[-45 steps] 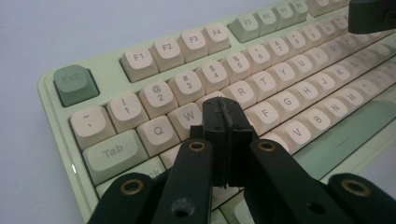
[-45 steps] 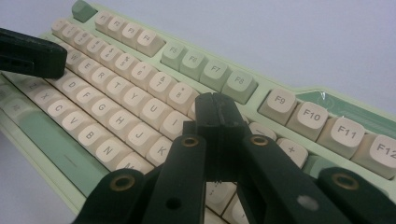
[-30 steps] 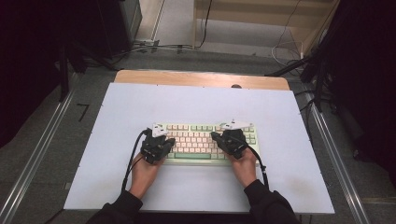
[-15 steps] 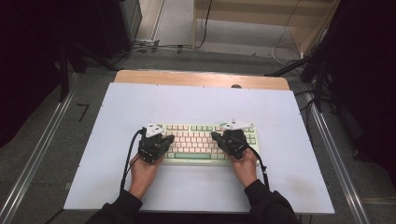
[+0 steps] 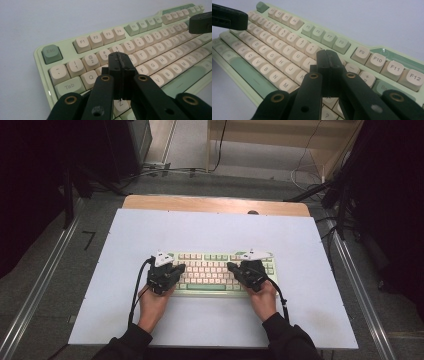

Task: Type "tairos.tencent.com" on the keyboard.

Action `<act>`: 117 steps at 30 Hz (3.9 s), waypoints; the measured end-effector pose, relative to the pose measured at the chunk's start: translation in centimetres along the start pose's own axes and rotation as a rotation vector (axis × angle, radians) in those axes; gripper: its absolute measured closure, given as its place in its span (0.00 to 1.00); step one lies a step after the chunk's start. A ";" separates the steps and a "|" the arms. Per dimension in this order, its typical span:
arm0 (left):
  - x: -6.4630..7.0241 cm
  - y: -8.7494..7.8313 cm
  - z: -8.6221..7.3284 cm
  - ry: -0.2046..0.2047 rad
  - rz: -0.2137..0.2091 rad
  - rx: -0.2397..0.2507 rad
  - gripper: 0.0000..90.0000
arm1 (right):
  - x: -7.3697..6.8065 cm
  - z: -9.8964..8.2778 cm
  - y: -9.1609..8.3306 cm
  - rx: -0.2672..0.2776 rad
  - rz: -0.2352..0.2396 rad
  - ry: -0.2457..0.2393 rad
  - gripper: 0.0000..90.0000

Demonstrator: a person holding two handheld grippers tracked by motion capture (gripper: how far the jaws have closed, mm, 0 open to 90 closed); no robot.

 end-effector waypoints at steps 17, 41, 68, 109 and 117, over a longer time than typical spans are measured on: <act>-0.1 -0.2 0.0 -0.007 0.002 0.005 1.00 | -0.5 -0.8 -0.7 -0.015 0.026 -0.002 0.97; -0.1 -0.2 -0.1 -0.007 -0.003 0.003 1.00 | -1.0 -2.2 -0.7 -0.062 0.027 -0.032 0.97; 0.0 -0.2 -0.1 -0.006 -0.003 0.002 1.00 | -0.8 -2.4 -0.4 -0.092 0.008 -0.037 0.97; 0.2 0.0 -0.1 0.004 -0.007 -0.005 1.00 | -0.8 -1.0 -0.8 0.008 0.028 -0.022 0.97; 0.6 0.3 0.0 0.009 -0.016 -0.006 1.00 | -1.1 -0.9 -0.4 0.004 0.031 -0.025 0.97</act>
Point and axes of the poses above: each handheld gripper's, and its own axes: y roughly forward along the jaws, z roughly out of its top, x roughly to its right, the point moved 2 cm from there along y, roughly forward along the jaws, and after that the axes turned 8 degrees about y, right-handed, at the moved point
